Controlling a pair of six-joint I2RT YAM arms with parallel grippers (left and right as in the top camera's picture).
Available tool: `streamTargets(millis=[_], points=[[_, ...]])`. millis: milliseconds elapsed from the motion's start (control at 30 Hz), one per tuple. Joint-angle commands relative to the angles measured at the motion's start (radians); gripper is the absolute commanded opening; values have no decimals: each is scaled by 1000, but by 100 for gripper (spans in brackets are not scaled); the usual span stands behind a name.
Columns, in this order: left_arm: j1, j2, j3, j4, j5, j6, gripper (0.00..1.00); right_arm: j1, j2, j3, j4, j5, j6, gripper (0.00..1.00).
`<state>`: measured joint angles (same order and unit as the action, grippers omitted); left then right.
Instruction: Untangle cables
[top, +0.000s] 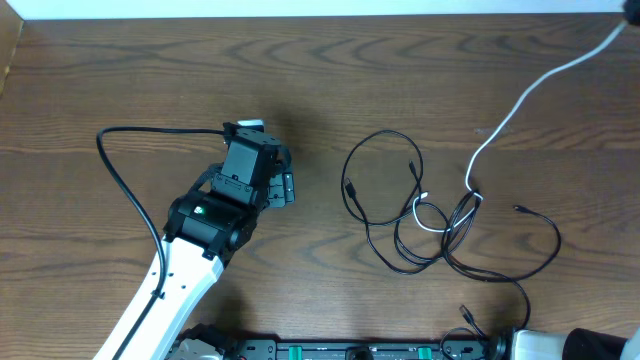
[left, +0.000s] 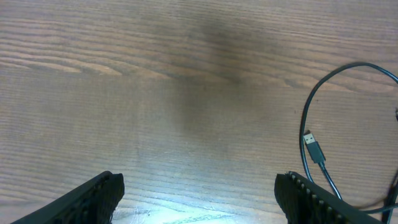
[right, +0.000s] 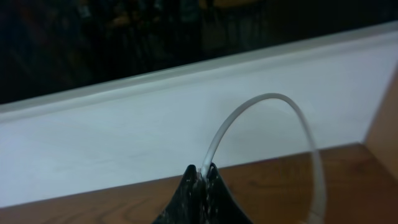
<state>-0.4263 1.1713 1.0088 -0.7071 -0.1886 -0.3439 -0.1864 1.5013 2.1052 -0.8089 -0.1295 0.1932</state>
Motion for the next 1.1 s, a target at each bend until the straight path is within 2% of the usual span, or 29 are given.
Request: streamTargets(millis=[0,233,333,467,700,900,1067], points=[[4,2,13,-3,-2,-6,83,-30,-5,10,-66,-13,48,1],[4,24,13,-3,4,-5,83,-31,50,4,-212,104,54,2],[4,26,13,1,60,11,83,-31,82,4,-252,132,54,2],[4,26,13,20,230,114,83,-31,132,4,-288,161,53,1],[4,26,13,39,680,346,83,-31,209,4,-345,152,53,2],[3,65,12,95,702,339,82,-29,205,4,-351,77,11,2],[-10,174,12,167,756,332,81,-29,193,4,-356,66,-3,1]])
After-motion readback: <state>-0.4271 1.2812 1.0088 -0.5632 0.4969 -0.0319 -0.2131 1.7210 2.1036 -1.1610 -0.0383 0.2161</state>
